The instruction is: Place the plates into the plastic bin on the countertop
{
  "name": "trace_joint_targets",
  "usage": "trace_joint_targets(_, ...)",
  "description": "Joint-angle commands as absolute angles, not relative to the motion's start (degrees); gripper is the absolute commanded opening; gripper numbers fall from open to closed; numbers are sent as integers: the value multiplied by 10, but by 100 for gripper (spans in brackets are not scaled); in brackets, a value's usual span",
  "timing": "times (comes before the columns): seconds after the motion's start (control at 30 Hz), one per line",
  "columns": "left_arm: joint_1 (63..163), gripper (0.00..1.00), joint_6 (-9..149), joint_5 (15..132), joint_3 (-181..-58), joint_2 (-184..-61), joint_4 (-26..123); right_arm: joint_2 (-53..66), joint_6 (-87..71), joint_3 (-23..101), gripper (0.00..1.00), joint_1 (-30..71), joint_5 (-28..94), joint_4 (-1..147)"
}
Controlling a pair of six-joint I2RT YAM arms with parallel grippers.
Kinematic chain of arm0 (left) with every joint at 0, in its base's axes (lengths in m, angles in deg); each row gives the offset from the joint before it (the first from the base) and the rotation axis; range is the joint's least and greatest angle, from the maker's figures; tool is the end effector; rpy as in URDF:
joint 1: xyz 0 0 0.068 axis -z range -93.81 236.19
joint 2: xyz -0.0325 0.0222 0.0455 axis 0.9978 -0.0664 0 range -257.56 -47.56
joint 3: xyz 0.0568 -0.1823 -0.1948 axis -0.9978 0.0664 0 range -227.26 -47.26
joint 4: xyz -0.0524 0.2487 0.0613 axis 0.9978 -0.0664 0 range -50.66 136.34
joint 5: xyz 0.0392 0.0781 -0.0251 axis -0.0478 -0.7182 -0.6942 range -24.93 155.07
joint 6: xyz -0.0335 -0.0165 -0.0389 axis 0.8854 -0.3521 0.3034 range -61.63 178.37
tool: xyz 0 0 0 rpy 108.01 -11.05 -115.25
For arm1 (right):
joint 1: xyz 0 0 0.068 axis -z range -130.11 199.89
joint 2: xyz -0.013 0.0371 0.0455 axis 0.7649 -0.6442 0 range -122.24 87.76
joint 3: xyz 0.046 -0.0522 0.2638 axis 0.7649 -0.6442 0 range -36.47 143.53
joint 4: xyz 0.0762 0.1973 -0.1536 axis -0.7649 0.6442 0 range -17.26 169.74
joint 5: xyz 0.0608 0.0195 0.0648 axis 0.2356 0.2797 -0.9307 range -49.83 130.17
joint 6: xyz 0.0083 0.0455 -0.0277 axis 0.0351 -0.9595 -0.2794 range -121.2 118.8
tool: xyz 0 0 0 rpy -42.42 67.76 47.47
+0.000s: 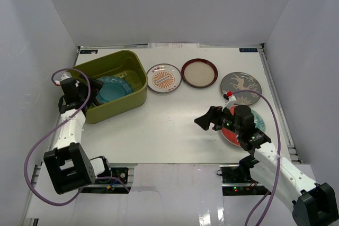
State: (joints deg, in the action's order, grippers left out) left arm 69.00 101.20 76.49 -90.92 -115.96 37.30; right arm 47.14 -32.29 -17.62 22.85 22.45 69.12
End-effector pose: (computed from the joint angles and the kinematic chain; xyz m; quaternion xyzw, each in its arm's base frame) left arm 0.2514 0.0704 0.2504 -0.3984 0.7834 -0.1896 0.4377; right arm 0.1483 0.0877 0.2167 -0.0621 0.8028 0.3907 0.4461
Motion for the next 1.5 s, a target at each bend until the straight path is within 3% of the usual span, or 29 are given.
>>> trace_joint_targets(0.0, 689, 98, 993, 737, -923, -1103, 375, 478, -323, -182, 91, 230, 236, 670)
trace_joint_targets(0.23, 691, 98, 958, 677, -913, -1058, 347, 484, -317, -155, 89, 229, 262, 693)
trace_joint_targets(0.4, 733, 98, 926, 580, -916, -1035, 311, 482, -296, -96, 81, 229, 317, 760)
trace_joint_targets(0.5, 751, 98, 927, 591, -912, -1010, 311, 497, -299, -85, 70, 229, 351, 768)
trace_joint_targets(0.6, 805, 97, 907, 631, -919, -958, 343, 507, -299, -70, 54, 230, 382, 775)
trace_joint_targets(0.73, 962, 86, 904, 677, -970, -949, 321, 529, -292, -36, 29, 231, 419, 793)
trace_joint_targets(0.8, 1049, 83, 930, 705, -980, -963, 324, 545, -292, 5, 23, 231, 433, 804)
trace_joint_targets(0.97, 1259, 82, 966, 689, -978, -1070, 389, 578, -273, 81, 22, 231, 488, 827)
trace_joint_targets(1.03, 1328, 82, 974, 700, -995, -1166, 415, 591, -268, 98, 28, 231, 496, 835)
trace_joint_targets(1.23, 1410, 82, 1005, 755, -1099, -1389, 485, 623, -272, 122, 38, 230, 489, 876)
trace_joint_targets(1.47, 1453, 78, 1016, 784, -1254, -1625, 510, 659, -268, 135, 40, 230, 497, 927)
